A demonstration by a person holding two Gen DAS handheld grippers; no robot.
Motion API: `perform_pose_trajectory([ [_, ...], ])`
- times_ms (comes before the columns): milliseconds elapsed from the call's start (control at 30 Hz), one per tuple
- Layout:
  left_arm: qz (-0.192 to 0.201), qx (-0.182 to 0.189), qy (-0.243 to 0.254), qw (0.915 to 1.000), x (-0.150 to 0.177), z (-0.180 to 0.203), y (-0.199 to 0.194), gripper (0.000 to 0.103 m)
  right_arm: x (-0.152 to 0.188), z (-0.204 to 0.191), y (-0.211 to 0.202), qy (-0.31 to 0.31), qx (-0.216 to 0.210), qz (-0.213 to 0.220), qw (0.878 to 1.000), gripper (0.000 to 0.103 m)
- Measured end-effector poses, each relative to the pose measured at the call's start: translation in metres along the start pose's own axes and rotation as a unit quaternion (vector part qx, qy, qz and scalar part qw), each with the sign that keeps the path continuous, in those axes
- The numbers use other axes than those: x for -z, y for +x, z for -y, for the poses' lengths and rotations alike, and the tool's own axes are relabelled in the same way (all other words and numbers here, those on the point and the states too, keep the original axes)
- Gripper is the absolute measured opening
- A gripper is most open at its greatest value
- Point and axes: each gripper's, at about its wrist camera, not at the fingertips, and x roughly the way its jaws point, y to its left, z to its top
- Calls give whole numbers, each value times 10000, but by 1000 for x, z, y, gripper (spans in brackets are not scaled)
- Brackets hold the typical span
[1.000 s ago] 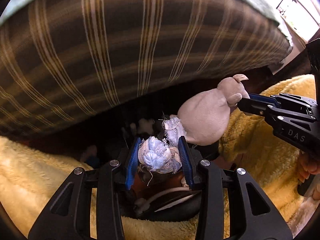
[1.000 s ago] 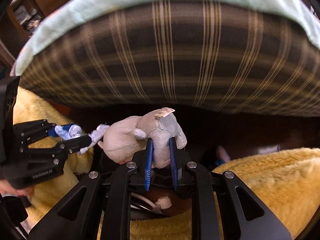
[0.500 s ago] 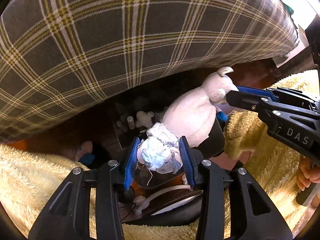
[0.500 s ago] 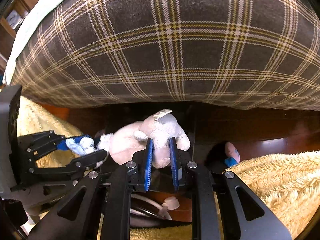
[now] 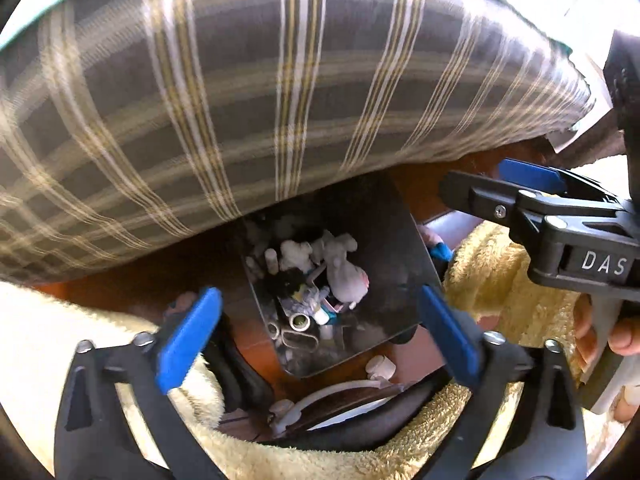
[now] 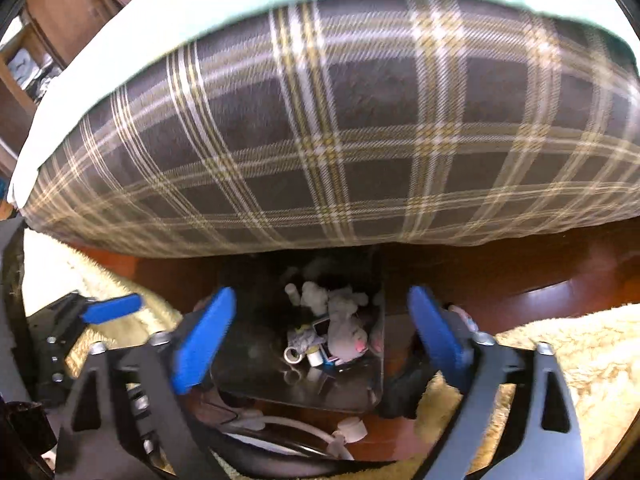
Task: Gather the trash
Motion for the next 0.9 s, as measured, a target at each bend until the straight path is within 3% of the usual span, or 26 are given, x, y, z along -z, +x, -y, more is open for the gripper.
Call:
perform_pose_trajectory([
  [300, 571, -129, -79, 9983, -10, -7, -56, 95, -21, -8, -69, -141, 262, 830, 9961, 100],
  [533, 1723, -415, 54, 9842, -40, -1, -134, 95, -49, -8, -145, -41, 733, 1846, 9801, 100],
  [733, 2957, -719, 153, 9525, -68, 10, -216, 95, -67, -21, -212, -271, 1081, 2782, 9541, 100],
  [900, 3959, -1109, 191, 9114, -81, 19, -277, 95, -76, -32, -254, -384, 1203, 3504, 9280, 100],
])
